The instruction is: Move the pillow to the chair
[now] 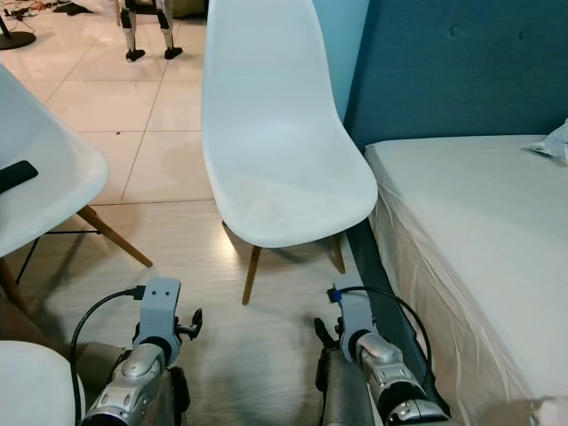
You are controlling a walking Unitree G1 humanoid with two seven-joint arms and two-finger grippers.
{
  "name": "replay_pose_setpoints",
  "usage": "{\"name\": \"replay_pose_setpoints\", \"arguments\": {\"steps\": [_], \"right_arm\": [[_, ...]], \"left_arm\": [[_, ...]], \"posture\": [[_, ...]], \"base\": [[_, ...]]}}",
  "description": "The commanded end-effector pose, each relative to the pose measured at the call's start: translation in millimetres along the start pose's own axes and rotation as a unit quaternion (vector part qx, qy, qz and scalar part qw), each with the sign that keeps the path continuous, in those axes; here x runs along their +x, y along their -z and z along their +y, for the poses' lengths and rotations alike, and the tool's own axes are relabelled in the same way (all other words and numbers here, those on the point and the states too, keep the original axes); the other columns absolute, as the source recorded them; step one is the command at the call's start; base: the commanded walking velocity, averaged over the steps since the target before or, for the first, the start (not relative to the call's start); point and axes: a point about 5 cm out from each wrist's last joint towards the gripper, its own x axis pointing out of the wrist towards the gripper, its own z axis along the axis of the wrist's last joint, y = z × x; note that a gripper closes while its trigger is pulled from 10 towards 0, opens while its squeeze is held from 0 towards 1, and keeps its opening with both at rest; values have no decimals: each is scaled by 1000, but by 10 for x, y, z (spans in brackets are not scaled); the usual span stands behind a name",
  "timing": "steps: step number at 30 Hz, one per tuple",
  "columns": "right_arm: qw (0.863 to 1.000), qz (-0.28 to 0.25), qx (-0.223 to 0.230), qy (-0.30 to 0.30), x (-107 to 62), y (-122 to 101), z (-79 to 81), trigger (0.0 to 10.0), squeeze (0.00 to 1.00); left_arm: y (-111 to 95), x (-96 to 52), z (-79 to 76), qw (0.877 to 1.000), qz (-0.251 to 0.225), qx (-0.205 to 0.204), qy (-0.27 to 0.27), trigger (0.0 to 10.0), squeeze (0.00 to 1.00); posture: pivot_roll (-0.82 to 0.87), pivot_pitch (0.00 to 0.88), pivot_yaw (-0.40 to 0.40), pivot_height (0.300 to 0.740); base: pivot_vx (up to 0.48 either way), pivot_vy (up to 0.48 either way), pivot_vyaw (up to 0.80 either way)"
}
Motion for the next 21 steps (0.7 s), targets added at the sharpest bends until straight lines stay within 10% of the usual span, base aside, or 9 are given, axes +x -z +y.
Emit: {"name": "replay_pose_setpoints", "arguments": {"steps": [1,8,21], "right_arm": [[999,28,-8,-15,-2,93,42,10000,0],[981,94,-135,-104,56,10,168,10000,0],[950,137,-232,-160,134,-214,318,10000,0]], "left_arm": [[61,-29,5,1000,10,11,4,10000,0],[73,-87,42,1000,3,18,4,10000,0],[92,-235,310,999,-3,23,-30,10000,0]], "posture": [[-1,111,-116,466],[6,164,-143,456],[67,241,-174,441]], "base": [[0,0,0],[0,0,0],[0,0,0]]}}
